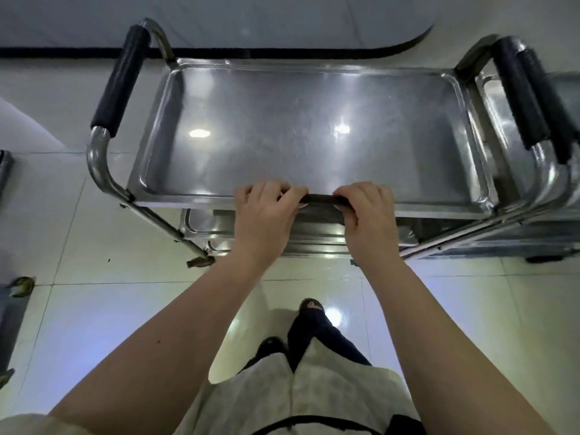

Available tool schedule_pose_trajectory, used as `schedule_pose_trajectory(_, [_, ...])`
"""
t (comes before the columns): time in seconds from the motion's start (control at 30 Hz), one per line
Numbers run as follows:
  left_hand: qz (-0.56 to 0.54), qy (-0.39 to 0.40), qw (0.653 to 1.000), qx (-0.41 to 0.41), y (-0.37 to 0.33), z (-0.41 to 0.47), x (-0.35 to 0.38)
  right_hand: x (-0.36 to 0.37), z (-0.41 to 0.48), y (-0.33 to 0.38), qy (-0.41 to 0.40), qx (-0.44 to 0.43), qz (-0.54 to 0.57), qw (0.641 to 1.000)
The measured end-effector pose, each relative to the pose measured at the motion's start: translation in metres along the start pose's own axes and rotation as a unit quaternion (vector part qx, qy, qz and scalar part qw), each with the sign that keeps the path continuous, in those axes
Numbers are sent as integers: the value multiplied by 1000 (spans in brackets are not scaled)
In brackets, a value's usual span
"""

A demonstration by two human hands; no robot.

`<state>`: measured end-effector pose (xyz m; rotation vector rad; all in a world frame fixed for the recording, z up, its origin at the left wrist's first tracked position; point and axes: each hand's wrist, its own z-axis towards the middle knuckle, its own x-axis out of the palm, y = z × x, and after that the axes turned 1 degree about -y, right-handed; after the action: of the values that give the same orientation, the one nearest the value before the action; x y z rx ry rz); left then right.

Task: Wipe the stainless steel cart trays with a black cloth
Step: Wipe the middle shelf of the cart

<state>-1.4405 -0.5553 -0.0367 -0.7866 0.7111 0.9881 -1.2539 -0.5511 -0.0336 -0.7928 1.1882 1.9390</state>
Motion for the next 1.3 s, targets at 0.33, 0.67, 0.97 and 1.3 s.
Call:
schedule_pose_trajectory(0.33, [-109,148,983,22,-17,-102,15,5,-120,-1,89,121,15,989])
schedule_pose_trajectory(0.67, [-138,276,948,-82,-29,-129,160,90,-156,-129,157,215,79,961])
schedule_pose_trajectory(0.97, [-239,197,941,-133,4,-72,376,212,-44,-305,137,183,-111,967])
schedule_pose_trajectory(1.3, [41,287,957,-11,120,-10,504,338,-50,-363,293,108,-213,926])
